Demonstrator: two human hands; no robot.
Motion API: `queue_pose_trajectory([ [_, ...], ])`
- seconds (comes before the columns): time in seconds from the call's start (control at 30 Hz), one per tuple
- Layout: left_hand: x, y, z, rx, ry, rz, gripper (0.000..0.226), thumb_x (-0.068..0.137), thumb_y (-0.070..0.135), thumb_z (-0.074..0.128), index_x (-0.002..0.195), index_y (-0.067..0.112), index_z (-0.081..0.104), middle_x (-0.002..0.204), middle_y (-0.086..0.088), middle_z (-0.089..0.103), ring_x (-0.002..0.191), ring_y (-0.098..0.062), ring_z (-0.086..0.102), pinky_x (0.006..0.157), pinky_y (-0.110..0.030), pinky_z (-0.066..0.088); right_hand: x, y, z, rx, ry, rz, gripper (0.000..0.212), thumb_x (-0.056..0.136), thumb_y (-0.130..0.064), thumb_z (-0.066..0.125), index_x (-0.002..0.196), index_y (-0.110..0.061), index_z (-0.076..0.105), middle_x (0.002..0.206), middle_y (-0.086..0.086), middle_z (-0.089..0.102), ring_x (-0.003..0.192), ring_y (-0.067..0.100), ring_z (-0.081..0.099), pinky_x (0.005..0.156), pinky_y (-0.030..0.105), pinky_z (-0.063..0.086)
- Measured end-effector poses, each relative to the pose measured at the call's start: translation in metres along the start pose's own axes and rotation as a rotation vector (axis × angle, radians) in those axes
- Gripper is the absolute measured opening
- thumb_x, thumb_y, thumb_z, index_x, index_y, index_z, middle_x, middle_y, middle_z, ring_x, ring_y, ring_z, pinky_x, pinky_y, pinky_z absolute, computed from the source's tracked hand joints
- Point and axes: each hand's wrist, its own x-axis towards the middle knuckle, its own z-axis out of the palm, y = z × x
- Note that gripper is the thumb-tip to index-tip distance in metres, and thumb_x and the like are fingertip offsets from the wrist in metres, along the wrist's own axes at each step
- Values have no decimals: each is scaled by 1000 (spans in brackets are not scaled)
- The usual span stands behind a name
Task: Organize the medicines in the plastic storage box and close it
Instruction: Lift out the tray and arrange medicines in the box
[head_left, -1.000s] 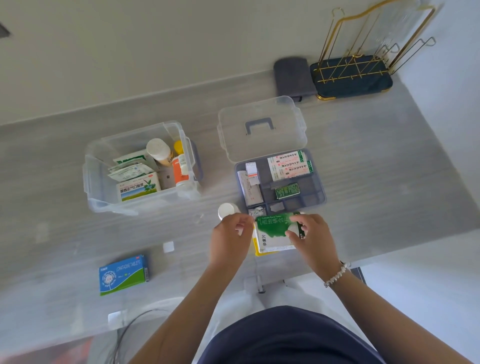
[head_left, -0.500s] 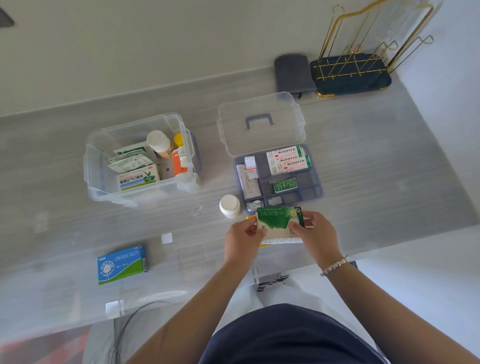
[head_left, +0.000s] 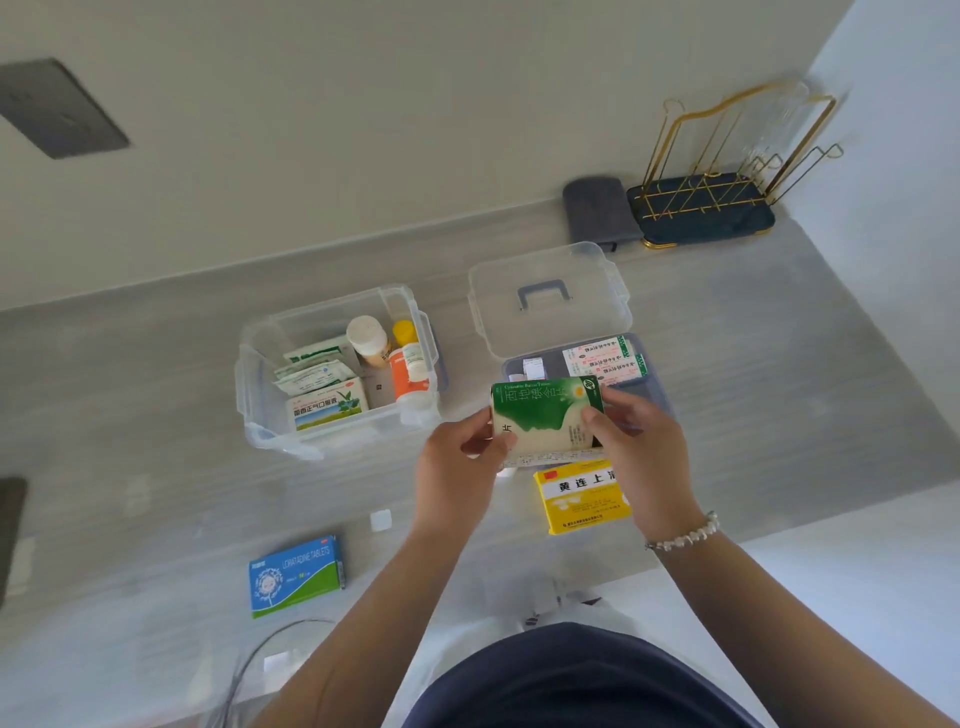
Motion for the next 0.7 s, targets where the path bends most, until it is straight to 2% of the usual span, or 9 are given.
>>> queue_pose_trajectory([
  [0.07,4,3,-21,-2,50,4,40,81,17,67,77,57,64,85,10,70,83,-13,66,81,-44,57,-1,-15,16,32,-28,-23,19,81,-21,66,99,-26,66,84,-10,67,81,8,66,59,17,51],
  [0.13,8,2,-41,-33,115,-9,28,79,20,70,100,39,68,83,11,68,80,-9,65,81,-42,57,-1,-29,34,57,-50,-31,20,81,-18,67,100,-21,67,87,-5,69,86,14,66,67,24,55],
  [0.2,13,-1,-62,-45,174,-28,38,77,23,73,115,22,65,83,12,67,79,-8,63,83,-40,56,-1,-42,53,52,-74,-57,25,80,-18,67,106,-16,68,93,4,71,88,17,66,76,33,55],
  [0.27,18,-4,-82,-51,202,-33,42,77,24,73,117,20,63,83,11,67,80,-10,64,84,-38,55,-2,-54,73,47,-96,-93,27,80,-20,67,107,-16,68,94,5,71,84,15,65,76,26,53],
  [0.33,24,-7,-101,-75,223,-42,41,77,23,73,117,18,63,83,8,68,81,-15,65,86,-39,54,-1,-63,92,38,-109,-125,27,80,-20,68,106,-16,68,87,0,69,76,5,62,65,7,46],
  [0.37,27,-9,-110,-78,232,-46,41,77,23,73,116,19,64,83,8,68,81,-16,65,87,-38,54,-1,-68,102,42,-118,-129,26,80,-20,68,105,-17,68,83,-4,68,73,1,60,60,3,43],
  [0.5,44,-18,-144,-71,264,-71,42,76,24,74,116,18,64,83,10,67,80,-14,64,87,-33,53,3,-81,142,42,-155,-115,27,79,-20,69,105,-15,68,83,-3,68,77,7,62,67,18,48],
  [0.6,61,-25,-169,4,270,-79,44,77,26,73,120,18,61,82,11,67,77,-8,64,71,-13,48,11,-86,171,23,-175,-102,28,78,-19,70,105,-14,68,84,-2,69,79,11,63,67,20,49],
  [0.7,77,-32,-189,109,241,-112,46,79,26,70,123,20,58,81,9,70,77,-6,64,62,-11,40,21,-89,199,-66,-219,-110,26,77,-21,70,102,-16,68,78,-9,66,74,8,62,69,27,52],
])
